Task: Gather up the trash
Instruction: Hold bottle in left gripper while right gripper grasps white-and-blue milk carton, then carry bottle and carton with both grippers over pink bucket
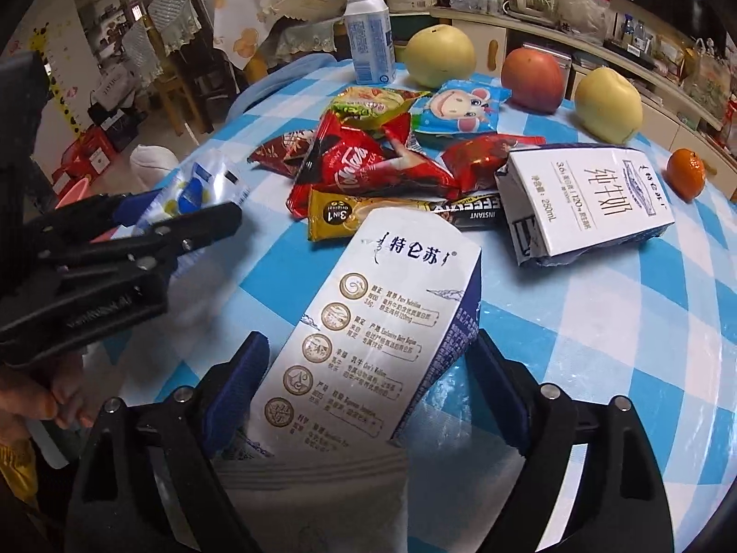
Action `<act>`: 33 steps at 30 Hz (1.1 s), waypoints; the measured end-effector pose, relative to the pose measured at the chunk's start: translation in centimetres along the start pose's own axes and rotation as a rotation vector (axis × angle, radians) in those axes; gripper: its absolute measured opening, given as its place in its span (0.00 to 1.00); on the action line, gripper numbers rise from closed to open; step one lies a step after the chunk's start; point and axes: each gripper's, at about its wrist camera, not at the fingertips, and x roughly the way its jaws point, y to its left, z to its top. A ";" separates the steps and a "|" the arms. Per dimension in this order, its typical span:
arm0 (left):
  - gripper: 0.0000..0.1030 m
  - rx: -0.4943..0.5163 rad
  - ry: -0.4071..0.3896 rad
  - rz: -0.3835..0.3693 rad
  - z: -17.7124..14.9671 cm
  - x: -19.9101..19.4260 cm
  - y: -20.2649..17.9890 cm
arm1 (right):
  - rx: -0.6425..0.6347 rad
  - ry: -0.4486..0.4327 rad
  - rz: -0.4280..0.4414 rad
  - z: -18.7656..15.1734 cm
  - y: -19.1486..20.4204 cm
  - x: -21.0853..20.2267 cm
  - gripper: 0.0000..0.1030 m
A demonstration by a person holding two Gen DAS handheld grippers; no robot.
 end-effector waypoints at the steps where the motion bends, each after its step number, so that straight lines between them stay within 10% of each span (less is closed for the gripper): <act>1: 0.57 -0.004 0.000 -0.001 0.0 0.0 0.1 | 0.001 -0.005 0.004 0.0 0.1 0.0 0.80; 7: 0.57 -0.026 0.000 -0.011 -0.1 -0.1 0.6 | -0.029 -0.044 0.004 0.1 0.8 -0.3 0.54; 33: 0.57 -0.145 -0.118 0.000 -0.2 -5.7 5.2 | -0.001 -0.290 0.066 1.0 5.1 -6.2 0.53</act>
